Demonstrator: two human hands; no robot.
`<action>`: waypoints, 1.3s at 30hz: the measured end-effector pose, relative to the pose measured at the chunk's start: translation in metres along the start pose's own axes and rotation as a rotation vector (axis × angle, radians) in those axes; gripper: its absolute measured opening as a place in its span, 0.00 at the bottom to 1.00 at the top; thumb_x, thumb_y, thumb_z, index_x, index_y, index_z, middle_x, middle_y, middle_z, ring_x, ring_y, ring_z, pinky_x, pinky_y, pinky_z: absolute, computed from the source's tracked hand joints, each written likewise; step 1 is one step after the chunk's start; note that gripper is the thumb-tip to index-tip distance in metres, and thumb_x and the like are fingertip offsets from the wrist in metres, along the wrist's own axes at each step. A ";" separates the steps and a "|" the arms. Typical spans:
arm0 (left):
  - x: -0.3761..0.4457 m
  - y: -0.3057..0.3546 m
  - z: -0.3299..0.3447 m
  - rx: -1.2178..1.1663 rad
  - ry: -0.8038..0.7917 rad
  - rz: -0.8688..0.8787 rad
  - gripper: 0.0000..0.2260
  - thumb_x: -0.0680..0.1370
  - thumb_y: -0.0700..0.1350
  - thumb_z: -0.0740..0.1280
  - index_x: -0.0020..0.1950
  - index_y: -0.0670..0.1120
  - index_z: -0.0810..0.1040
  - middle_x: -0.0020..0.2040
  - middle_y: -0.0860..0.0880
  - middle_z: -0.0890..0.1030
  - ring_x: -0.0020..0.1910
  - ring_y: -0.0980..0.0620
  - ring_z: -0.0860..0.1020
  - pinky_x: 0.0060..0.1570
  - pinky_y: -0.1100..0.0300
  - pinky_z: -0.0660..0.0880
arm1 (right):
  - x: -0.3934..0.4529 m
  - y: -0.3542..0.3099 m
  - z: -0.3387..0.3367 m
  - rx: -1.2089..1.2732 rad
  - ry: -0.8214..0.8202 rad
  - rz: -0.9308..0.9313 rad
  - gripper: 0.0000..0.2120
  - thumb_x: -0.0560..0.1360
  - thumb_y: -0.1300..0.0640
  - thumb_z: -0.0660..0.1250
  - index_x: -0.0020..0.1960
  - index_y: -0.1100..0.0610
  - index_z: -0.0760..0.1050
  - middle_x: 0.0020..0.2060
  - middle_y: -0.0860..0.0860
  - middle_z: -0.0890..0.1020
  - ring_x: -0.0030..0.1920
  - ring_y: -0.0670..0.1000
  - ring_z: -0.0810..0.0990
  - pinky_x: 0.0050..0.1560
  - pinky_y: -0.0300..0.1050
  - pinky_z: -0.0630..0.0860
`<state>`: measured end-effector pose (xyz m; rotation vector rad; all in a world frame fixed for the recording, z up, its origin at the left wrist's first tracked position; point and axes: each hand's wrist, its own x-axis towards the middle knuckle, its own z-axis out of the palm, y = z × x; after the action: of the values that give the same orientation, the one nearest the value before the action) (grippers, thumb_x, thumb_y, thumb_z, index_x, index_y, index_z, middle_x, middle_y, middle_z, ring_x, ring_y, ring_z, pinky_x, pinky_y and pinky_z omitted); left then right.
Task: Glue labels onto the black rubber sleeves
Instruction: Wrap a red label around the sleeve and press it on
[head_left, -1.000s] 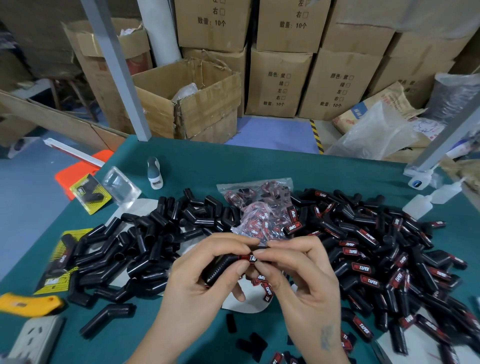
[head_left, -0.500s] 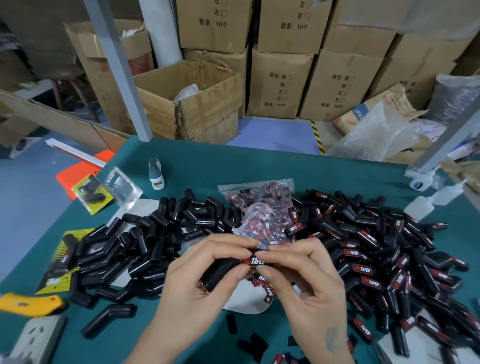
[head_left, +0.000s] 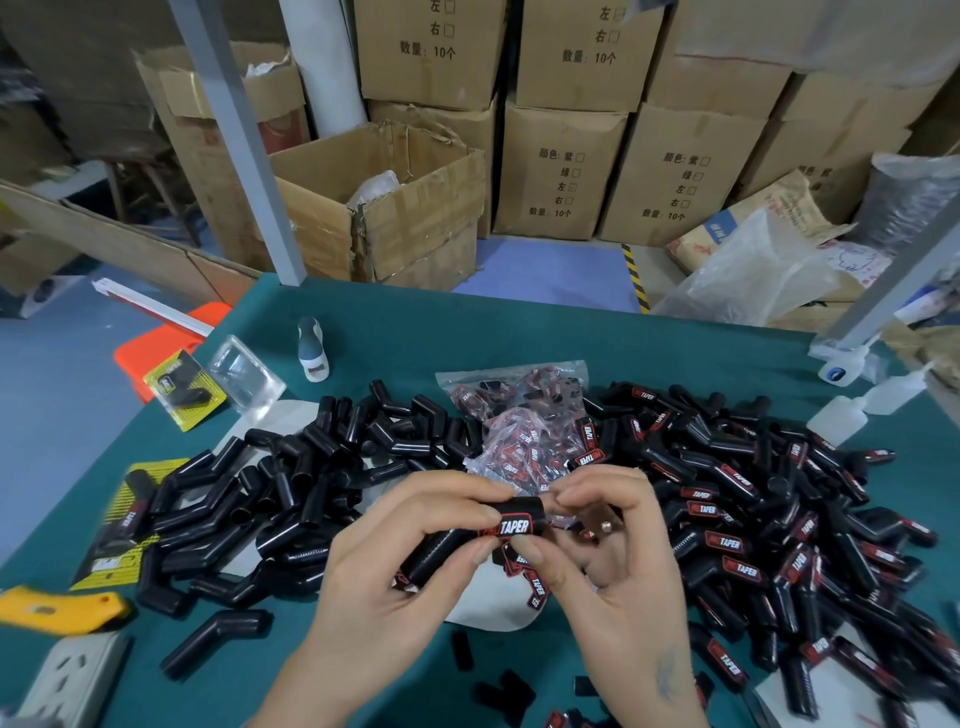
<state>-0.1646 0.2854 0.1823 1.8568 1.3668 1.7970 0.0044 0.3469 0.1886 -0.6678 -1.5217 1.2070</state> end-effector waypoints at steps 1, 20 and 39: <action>0.000 -0.001 0.000 0.005 0.003 0.019 0.06 0.79 0.39 0.72 0.56 0.46 0.82 0.60 0.51 0.84 0.58 0.46 0.84 0.56 0.56 0.80 | 0.002 0.000 -0.001 0.047 -0.015 0.063 0.12 0.71 0.42 0.79 0.51 0.45 0.81 0.53 0.49 0.77 0.53 0.52 0.81 0.48 0.44 0.83; -0.003 -0.022 0.012 0.096 0.014 0.304 0.07 0.81 0.35 0.72 0.58 0.41 0.81 0.64 0.46 0.83 0.58 0.45 0.85 0.52 0.54 0.82 | -0.004 0.004 0.015 0.371 0.014 0.332 0.22 0.69 0.43 0.81 0.42 0.62 0.84 0.50 0.49 0.79 0.53 0.51 0.80 0.56 0.43 0.78; -0.008 0.007 0.018 -0.359 0.138 -0.222 0.03 0.79 0.50 0.76 0.50 0.54 0.83 0.54 0.49 0.82 0.46 0.51 0.81 0.41 0.59 0.79 | -0.011 0.006 0.023 0.263 0.117 0.105 0.19 0.73 0.43 0.78 0.42 0.60 0.85 0.50 0.49 0.77 0.59 0.52 0.80 0.57 0.42 0.78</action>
<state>-0.1443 0.2835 0.1783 1.3682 1.1456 1.9287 -0.0148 0.3310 0.1794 -0.6359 -1.2170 1.3943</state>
